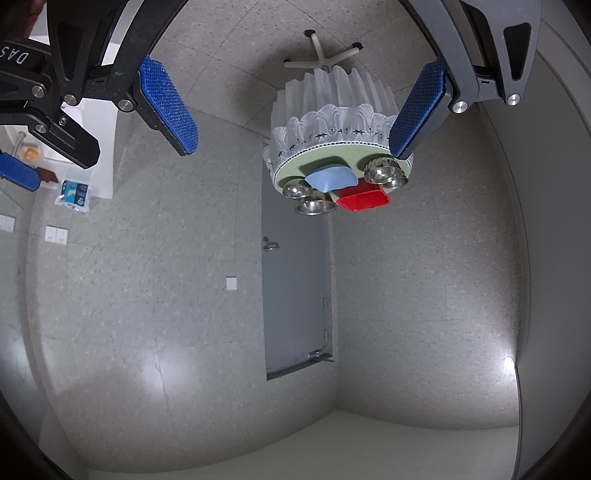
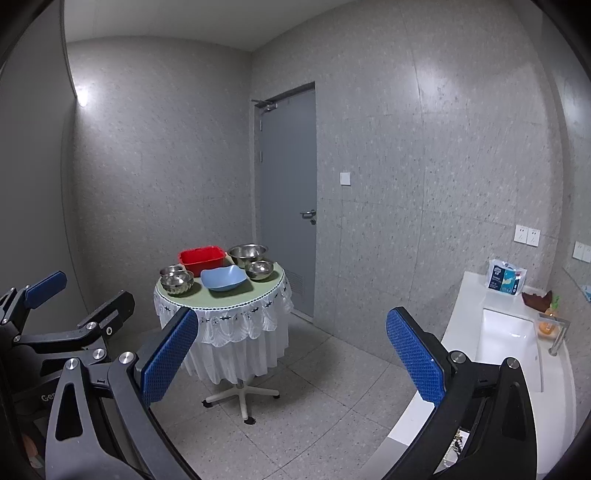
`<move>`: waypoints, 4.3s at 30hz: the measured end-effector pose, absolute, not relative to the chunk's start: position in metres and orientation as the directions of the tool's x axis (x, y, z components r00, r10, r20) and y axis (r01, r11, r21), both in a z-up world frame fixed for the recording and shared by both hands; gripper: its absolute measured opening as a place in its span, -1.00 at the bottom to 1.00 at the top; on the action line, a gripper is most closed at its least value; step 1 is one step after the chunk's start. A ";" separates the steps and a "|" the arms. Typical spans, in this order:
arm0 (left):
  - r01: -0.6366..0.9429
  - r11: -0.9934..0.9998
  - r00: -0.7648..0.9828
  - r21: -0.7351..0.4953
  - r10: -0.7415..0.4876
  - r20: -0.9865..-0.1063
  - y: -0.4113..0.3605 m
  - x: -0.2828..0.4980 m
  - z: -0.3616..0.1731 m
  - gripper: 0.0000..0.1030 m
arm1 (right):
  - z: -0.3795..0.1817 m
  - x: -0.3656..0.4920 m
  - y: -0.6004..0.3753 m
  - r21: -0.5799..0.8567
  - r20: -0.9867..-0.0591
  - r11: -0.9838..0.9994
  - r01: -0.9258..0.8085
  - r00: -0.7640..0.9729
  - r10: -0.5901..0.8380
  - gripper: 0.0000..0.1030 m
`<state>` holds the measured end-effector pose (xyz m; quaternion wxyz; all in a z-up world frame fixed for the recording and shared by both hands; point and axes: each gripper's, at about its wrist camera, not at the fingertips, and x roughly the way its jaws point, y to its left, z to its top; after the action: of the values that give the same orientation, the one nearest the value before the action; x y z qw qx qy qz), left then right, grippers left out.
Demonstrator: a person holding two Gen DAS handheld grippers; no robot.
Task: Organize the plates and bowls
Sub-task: 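Move both tools toward the round table with the bowls, then grasp the rim of the large steel bowl with both grippers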
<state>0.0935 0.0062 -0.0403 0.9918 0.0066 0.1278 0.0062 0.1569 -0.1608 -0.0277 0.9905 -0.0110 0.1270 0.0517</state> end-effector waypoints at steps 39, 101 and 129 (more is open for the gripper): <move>0.012 1.000 0.965 0.011 -0.009 -0.260 0.050 0.143 -0.007 0.99 | -0.006 0.179 -0.141 0.002 -0.273 0.995 -0.100 0.957 0.097 1.00; -0.185 0.983 0.925 -0.005 0.172 -0.339 0.018 0.438 0.005 0.99 | -0.015 0.418 -0.122 -0.008 -0.340 0.956 -0.293 0.900 0.273 1.00; -0.029 1.000 0.839 0.012 0.031 -0.543 0.236 0.771 -0.040 0.99 | -0.078 0.635 0.044 0.055 -0.536 0.968 -0.244 0.811 0.234 1.00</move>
<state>0.7710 0.2356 -0.0405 0.9589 0.0017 0.2832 0.0155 0.6345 0.0438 -0.0779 0.9516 -0.0083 0.2804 0.1256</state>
